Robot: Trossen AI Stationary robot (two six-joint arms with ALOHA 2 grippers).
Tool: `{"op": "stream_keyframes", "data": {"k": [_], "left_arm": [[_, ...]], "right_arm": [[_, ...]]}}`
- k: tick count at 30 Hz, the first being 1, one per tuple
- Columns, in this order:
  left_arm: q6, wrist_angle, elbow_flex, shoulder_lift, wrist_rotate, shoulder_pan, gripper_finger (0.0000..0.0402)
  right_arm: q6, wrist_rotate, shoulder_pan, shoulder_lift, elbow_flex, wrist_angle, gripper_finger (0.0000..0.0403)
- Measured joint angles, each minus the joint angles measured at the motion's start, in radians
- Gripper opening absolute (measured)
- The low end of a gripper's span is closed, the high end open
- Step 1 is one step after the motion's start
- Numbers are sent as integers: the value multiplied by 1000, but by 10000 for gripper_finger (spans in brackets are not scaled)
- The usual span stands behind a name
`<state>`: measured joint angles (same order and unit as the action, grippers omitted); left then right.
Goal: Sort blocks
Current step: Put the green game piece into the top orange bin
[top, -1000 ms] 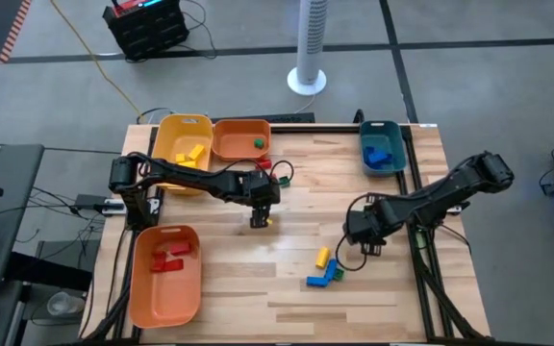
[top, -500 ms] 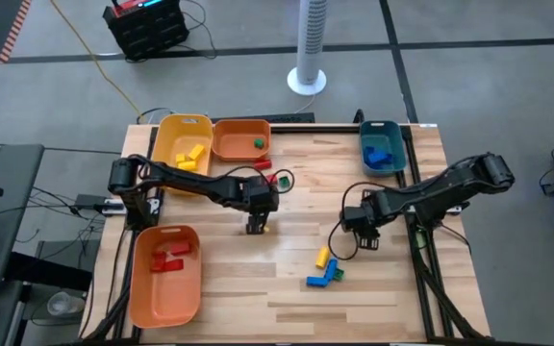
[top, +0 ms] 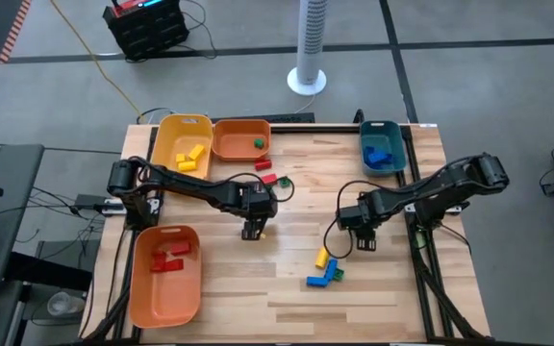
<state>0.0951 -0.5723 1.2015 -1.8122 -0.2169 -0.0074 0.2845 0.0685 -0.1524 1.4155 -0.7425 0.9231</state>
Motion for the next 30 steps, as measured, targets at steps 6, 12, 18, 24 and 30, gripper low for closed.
{"op": "stream_keyframes", "data": {"k": [6,12,18,24,30], "left_arm": [[-9,-20,0,0,0,0,240],[4,-21,0,0,-1,0,240],[3,-31,0,0,-1,0,240],[-4,-52,0,1,-76,-2,240],[-11,-129,0,95,-337,-46,240]], "right_arm": [[29,-29,1,0,62,-37,211],[50,-32,0,3,61,-53,210],[56,-35,0,48,58,-87,186],[47,-40,1,126,36,-77,126],[36,24,5,79,-72,13,115]]}}
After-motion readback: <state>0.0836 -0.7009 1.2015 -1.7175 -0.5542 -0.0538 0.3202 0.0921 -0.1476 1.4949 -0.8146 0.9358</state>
